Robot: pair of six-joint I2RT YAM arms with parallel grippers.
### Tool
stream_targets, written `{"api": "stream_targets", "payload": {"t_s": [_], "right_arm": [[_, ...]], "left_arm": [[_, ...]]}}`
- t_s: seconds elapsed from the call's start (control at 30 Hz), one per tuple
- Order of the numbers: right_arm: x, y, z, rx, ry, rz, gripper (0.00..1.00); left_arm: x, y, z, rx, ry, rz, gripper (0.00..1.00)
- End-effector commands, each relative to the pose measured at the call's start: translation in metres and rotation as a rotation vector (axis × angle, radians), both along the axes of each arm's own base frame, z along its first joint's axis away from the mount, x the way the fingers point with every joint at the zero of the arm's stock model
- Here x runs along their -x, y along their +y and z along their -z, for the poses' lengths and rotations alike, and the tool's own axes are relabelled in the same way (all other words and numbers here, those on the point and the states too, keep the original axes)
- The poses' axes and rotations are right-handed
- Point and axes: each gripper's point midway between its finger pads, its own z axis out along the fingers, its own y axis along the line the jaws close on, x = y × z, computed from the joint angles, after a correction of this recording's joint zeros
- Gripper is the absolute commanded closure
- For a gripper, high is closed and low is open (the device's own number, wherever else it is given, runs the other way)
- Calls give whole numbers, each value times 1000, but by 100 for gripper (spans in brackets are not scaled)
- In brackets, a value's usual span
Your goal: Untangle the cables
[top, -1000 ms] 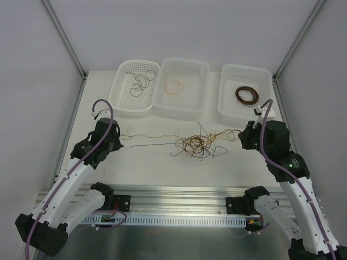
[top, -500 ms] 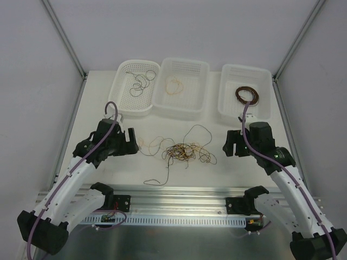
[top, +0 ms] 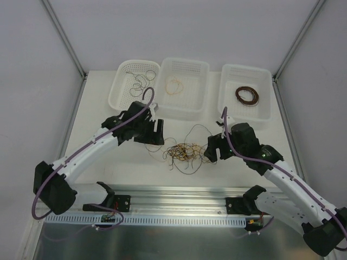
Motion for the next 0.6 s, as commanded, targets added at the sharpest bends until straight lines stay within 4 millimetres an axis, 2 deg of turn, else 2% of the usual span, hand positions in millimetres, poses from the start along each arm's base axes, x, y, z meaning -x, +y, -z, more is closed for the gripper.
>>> {"api": "stream_targets", "payload": {"t_s": [0.0, 0.03, 0.1, 0.13, 0.33, 0.57], "right_arm": [[-8, 13, -5, -33, -34, 6, 16], [-6, 15, -4, -32, -34, 2, 16], [-7, 14, -2, -22, -35, 20, 16], [-6, 15, 0, -21, -33, 21, 16], [-8, 20, 4, -58, -39, 48, 15], [-12, 21, 15, -53, -42, 62, 15]], "left_arm": [[-27, -32, -4, 1, -27, 6, 31], [-33, -40, -11, 18, -26, -14, 34], [-41, -48, -1, 12, 14, -80, 43], [-43, -55, -1, 43, 40, -143, 44], [-52, -76, 26, 87, 97, -362, 51], [-50, -96, 57, 84, 147, -452, 56]]}}
